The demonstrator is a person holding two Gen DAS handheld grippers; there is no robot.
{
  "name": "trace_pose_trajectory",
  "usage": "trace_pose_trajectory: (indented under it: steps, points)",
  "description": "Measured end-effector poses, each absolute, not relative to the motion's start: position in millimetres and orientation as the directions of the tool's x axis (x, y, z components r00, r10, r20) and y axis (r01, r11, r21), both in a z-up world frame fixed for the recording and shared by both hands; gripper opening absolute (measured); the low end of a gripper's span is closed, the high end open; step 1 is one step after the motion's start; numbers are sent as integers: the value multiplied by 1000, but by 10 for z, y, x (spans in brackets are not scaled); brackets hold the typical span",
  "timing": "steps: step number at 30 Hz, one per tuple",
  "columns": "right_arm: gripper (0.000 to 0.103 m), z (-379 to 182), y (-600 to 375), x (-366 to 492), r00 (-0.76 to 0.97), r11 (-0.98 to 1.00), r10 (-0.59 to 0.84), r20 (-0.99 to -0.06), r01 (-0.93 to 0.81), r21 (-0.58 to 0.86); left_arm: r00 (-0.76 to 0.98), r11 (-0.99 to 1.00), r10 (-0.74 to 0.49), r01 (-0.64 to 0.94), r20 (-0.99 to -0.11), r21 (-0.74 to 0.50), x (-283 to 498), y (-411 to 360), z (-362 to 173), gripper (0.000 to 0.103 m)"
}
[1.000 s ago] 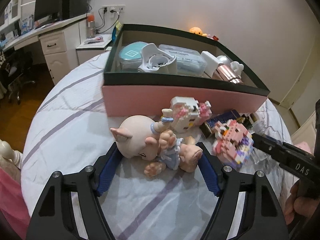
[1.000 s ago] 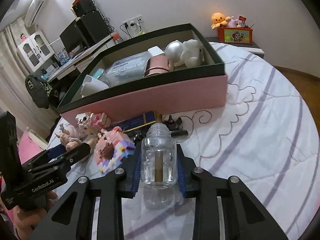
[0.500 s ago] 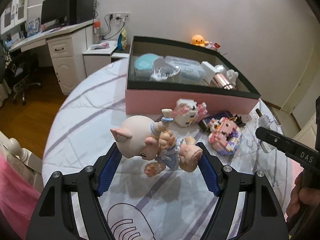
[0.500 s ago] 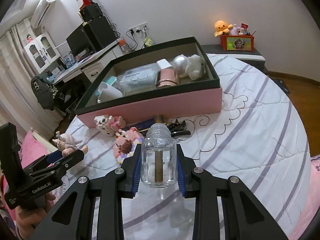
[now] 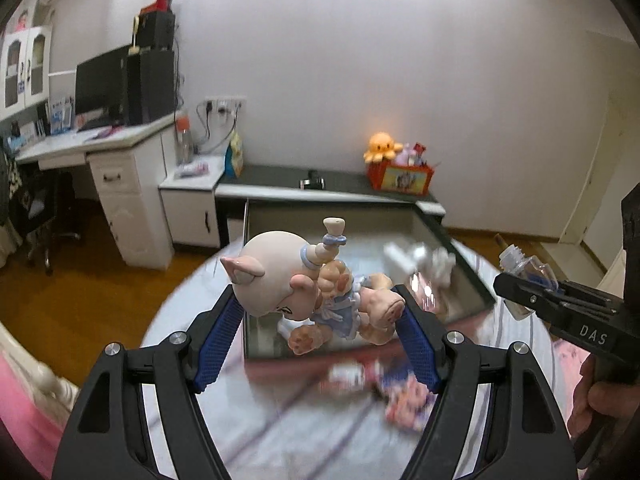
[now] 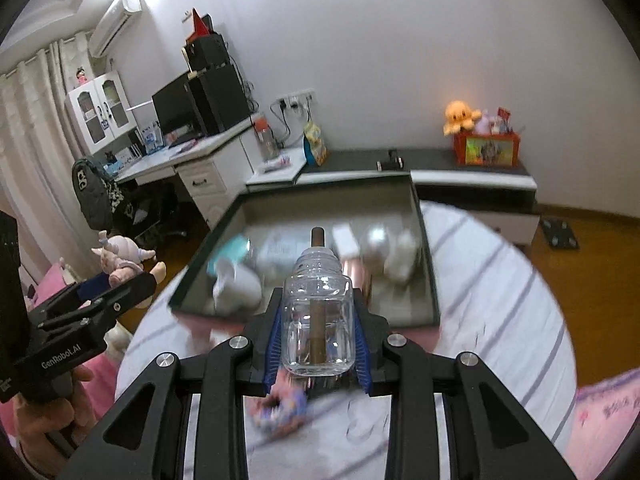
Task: Organize rigid objects
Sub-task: 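Lower the pig figurine and clear bottle into the pink box and release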
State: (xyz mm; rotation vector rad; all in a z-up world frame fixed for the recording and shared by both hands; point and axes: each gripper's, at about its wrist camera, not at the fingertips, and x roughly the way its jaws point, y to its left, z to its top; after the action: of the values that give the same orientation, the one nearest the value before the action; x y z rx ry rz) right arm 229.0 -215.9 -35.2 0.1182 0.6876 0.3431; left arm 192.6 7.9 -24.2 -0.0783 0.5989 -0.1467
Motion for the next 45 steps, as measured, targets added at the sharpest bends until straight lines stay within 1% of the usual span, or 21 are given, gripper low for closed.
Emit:
trace_pose_trajectory:
  steps: [5,9,21,30,31,32,33,34,35,39,40,42,43,45]
  points:
    - [30,-246,-2101,2649,725,936,353,-591,-284,210,824,988,-152,112,-546,-105,2292,51,-144,76]
    - [30,-277,-2031,3005,713,937,347,-609,-285,200,818,990,-141,109,-558,-91,2603,22,-161,76]
    - [30,-750,-1934,3725,632,953,297,-716,-248,175,757,993,-117,92,-643,-73,3374,-53,-508,76]
    - [31,-933,-1943,3861,595,959,274,-756,-226,170,701,996,-88,84,-708,-41,3651,-129,-740,76]
    - [31,-939,-1942,3851,590,958,279,-758,-230,173,701,996,-79,81,-709,-32,3647,-139,-743,78]
    - [37,-938,-1937,3833,588,958,277,-760,-233,169,702,997,-71,77,-709,-24,3641,-141,-739,85]
    - [44,-931,-1937,3819,591,960,270,-760,-231,161,708,997,-61,70,-704,-16,3622,-141,-717,89]
    - [66,-922,-1949,3797,595,961,267,-758,-229,159,719,998,-54,64,-693,-12,3588,-142,-686,96]
    - [82,-904,-1958,3777,601,960,270,-752,-227,162,728,998,-48,60,-684,-7,3560,-133,-657,101]
    - [85,-821,-1993,3696,625,963,263,-735,-214,164,753,998,-35,55,-657,9,3409,-119,-528,102]
    - [89,-790,-2007,3645,633,966,255,-731,-203,161,758,998,-38,55,-651,6,3360,-104,-495,103]
    - [93,-743,-2028,3575,647,971,235,-725,-184,151,771,998,-46,56,-635,-5,3242,-88,-411,103]
    - [102,-708,-2045,3532,656,972,232,-718,-175,155,777,998,-50,57,-628,-10,3186,-81,-378,103]
    - [103,-631,-2090,3434,673,973,231,-702,-160,166,791,998,-64,67,-609,-18,3043,-84,-283,103]
